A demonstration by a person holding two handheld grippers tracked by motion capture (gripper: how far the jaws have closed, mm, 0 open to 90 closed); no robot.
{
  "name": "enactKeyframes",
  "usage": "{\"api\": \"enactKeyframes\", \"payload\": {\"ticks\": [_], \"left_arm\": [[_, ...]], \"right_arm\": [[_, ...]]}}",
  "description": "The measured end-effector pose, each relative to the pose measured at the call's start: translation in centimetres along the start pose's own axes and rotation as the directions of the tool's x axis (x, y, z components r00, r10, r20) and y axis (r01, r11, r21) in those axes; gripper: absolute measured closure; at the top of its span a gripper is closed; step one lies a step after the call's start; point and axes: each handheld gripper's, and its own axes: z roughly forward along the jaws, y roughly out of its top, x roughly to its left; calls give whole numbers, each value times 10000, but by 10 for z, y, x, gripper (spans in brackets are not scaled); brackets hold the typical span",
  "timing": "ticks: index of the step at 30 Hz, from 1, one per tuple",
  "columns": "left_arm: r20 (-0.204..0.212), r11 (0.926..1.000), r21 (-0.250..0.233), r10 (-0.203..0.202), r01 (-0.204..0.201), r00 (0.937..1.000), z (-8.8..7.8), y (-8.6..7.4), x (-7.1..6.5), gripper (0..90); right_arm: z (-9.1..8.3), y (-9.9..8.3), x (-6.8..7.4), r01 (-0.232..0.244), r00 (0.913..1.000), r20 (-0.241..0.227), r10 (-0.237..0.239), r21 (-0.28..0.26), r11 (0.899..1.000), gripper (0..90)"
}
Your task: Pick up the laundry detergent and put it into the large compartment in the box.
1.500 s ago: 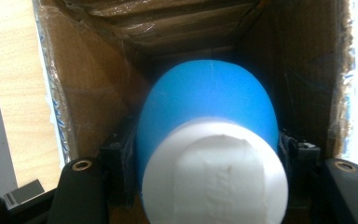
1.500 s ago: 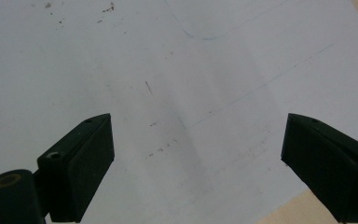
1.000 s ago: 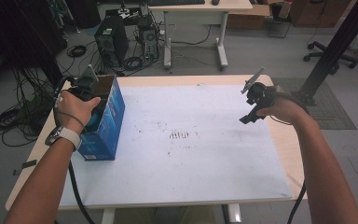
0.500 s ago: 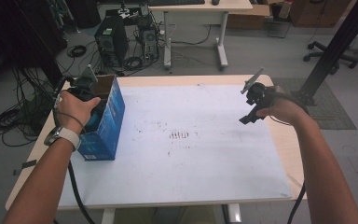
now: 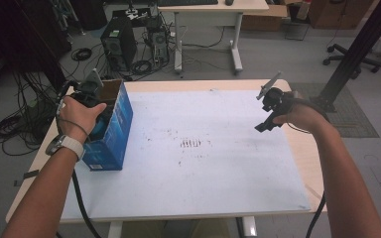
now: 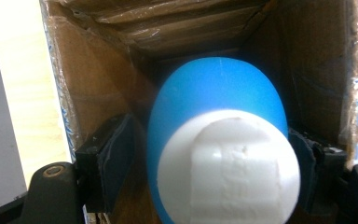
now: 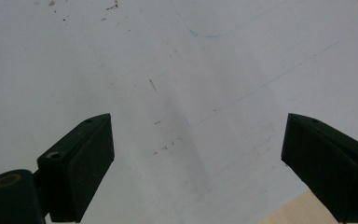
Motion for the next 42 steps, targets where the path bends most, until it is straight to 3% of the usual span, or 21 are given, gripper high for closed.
{"api": "enactKeyframes", "payload": {"ticks": [17,18,22,42], "left_arm": [[-92,9998,-156,110,-111,9999,-4,-1,-1,231],[-211,9997,-200,144,-148,9997,-5,-1,-1,200],[-27,9997,-197,150,-151,9999,-6,-2,1,197],[-23,9993,-337,175,-175,9998,-17,-2,0,150]], "right_arm": [[-1,-2,2,3,10000,19,-3,-44,10000,95],[-2,-2,2,8,10000,20,-8,-63,10000,95],[-2,-3,2,-12,10000,34,12,-57,10000,95],[-6,-3,4,-8,10000,79,9,-117,9999,95]]}}
